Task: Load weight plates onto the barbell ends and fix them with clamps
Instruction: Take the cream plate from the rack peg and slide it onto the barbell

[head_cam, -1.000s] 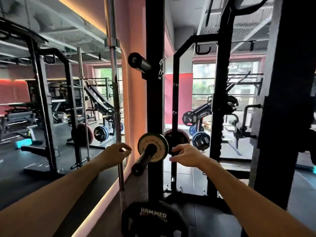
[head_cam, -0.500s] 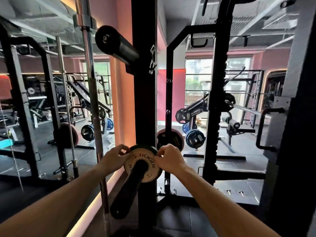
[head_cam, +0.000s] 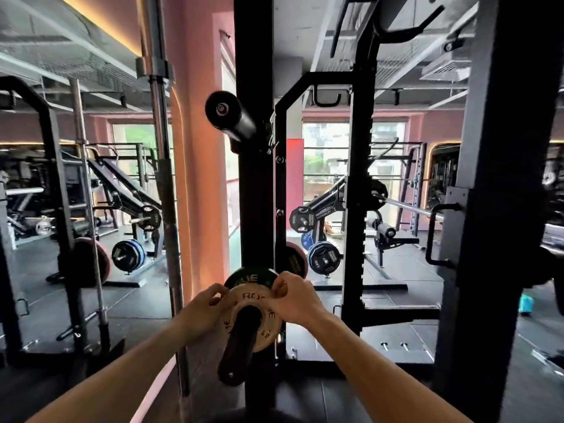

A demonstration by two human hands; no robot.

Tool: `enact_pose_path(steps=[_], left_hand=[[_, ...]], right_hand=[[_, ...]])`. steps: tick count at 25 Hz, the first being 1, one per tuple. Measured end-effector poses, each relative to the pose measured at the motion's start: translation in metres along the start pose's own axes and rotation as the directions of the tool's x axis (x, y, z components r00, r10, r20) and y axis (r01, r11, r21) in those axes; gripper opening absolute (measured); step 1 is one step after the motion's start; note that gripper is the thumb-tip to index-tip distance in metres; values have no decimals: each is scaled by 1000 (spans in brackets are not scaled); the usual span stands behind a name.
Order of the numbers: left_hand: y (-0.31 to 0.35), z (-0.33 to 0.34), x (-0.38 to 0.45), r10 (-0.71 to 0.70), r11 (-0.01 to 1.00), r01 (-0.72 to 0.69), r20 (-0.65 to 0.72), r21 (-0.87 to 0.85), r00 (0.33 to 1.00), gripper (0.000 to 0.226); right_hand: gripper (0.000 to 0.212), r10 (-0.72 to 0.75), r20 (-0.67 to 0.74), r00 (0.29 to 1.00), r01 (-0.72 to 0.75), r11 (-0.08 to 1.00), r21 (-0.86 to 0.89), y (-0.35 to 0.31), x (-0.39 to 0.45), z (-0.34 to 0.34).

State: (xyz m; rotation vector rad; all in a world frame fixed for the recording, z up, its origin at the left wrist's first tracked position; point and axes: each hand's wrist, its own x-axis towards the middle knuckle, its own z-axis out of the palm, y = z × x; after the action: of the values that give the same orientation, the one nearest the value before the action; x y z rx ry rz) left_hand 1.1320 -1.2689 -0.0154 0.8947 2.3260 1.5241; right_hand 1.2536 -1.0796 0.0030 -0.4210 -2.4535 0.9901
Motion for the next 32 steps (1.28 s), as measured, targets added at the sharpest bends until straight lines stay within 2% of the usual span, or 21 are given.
enact_pose_path(steps=[2,4,7,10,15,20,24,26,28,32], left_hand=[[0,-5,-20,23,999,-25,42,45,999,16],[2,-7,-39,26,999,-27,51,29,998,21],[7,-7,-64,51,999,-50,58,-16,997,23],[7,-11,-88,45,996,-36,123,-78,991,22],[-4,-15,-111,137,991,-136,185,-19,973,19],[4,-11,-135,253,944,-302,299,132,920,11],[38,18,-155,319,925,-363,295,108,901,3],[65,47,-165,356,904,-406,297,130,886,8],[99,88,-177,382,895,-431,305,111,872,18],[162,191,-216,452,874,-487,363,6,815,20]], right_hand=[[30,-21,59,998,22,1000,-15,-2,-19,14],[23,-12,42,999,13,1000,-23,-6,-40,26],[25,36,45,998,-39,997,69,-10,-67,30],[19,38,53,998,-44,992,120,-22,-97,31],[23,35,40,999,-40,989,143,-37,-136,31],[23,-26,56,998,24,999,37,-41,-173,13],[22,-28,10,1000,28,999,23,-32,-200,-30],[23,-16,-8,1000,16,999,37,-26,-222,-67],[24,-8,-34,999,10,999,45,-12,-252,-113],[25,6,-136,991,-5,1000,9,30,-328,-214]])
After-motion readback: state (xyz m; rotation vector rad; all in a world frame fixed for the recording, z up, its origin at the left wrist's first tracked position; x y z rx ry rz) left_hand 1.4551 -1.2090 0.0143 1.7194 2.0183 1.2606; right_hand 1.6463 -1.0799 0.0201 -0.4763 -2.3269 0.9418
